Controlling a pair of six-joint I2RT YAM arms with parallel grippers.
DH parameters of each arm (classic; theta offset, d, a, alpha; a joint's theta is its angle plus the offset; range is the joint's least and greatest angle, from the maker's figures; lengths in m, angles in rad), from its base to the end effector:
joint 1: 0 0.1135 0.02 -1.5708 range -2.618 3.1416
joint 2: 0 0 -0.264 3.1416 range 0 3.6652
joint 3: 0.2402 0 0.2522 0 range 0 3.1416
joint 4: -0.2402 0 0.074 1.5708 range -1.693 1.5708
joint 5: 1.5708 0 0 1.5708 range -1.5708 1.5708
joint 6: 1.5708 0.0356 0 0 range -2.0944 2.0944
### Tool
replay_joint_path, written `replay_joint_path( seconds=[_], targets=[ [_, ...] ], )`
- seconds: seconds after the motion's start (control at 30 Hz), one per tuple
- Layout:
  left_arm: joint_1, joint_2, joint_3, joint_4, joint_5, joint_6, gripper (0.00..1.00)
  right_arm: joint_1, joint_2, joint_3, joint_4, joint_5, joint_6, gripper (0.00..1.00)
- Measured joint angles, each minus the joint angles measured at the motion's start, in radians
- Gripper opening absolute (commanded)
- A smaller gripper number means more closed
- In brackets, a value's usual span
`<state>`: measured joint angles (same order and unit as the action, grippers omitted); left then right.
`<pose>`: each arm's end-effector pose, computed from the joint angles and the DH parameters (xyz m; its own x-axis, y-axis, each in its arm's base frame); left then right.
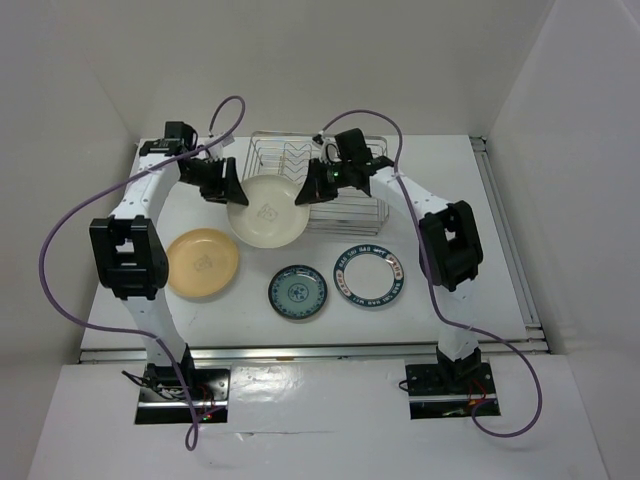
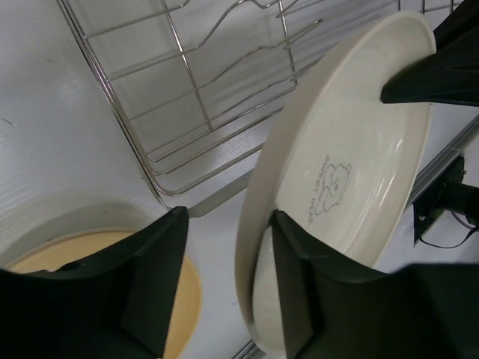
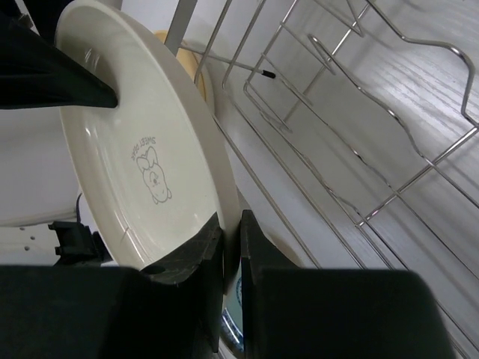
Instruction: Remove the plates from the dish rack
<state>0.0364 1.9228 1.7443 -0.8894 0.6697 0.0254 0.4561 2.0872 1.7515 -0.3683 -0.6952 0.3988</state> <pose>0.4124 -0.0071 0.2876 -0.8685 -0.0117 -0.4956 0.2926 0.7949 -0.5315 0.4197 0.2313 0.2534 -0.8371 -0.0785 -0.5414 -0.4900 0.5479 0.6781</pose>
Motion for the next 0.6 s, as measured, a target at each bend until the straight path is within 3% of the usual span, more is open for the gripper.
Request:
replay_joint_path(
  seconds=[0.03,0.13,0.2,0.37,0.43,0.47,0.57,0.6],
  targets=[
    [0.0,0.004,0.0,-0.01,0.005,0.001,0.54,0.004,0.0,-0.001,0.002,0.003,0.0,0.0],
    [0.0,0.005,0.0,-0.037,0.032,0.013,0.3,0.01,0.0,-0.005,0.002,0.003,0.003,0.0],
    [0.0,0.005,0.0,-0.055,0.045,0.025,0.03,0.015,0.0,-0.005,-0.001,0.011,-0.004,0.0],
    [0.009,0.006,0.004,-0.106,0.058,0.049,0.0,0.022,0.0,-0.005,-0.003,0.002,-0.014,0.0],
    [0.017,0.006,0.012,-0.133,0.057,0.061,0.0,0.03,0.0,-0.004,-0.008,-0.001,-0.015,0.05],
    [0.025,0.006,0.012,-0.148,0.06,0.073,0.0,0.035,0.0,0.0,-0.015,-0.001,-0.016,0.18],
    [0.06,0.004,0.014,-0.193,0.066,0.115,0.0,0.052,0.0,0.016,-0.018,-0.022,-0.016,0.33],
    [0.082,0.003,0.014,-0.219,0.068,0.136,0.0,0.058,0.0,0.029,-0.018,-0.029,-0.016,0.43]
  ],
)
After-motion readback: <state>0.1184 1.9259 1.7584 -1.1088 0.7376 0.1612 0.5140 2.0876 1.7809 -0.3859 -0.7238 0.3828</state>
